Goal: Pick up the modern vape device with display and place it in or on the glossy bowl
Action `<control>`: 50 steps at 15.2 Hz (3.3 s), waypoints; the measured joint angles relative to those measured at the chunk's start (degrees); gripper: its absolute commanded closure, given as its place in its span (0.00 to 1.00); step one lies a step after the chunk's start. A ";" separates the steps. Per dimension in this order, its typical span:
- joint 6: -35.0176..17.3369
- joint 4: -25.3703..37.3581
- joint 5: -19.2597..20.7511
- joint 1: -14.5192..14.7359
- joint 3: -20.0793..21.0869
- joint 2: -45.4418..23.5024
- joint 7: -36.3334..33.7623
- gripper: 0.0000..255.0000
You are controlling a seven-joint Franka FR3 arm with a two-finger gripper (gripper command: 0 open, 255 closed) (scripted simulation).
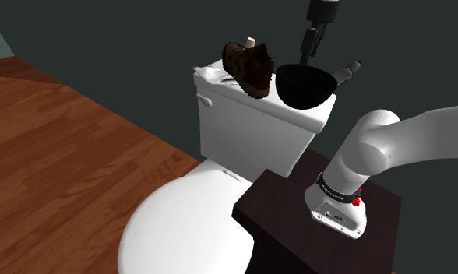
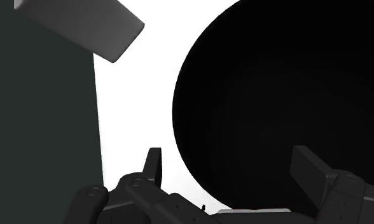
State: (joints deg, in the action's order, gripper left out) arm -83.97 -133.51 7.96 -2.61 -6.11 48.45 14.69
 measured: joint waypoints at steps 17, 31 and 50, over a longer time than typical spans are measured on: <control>6.42 0.00 10.88 -4.69 -7.89 1.80 8.37 0.00; 6.19 -0.35 10.93 -4.70 -7.94 1.92 8.33 1.00; 7.54 -17.77 39.38 2.94 -1.83 -2.48 27.86 0.00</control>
State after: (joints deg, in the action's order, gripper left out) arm -76.43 -151.28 47.34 0.33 -7.93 45.96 42.56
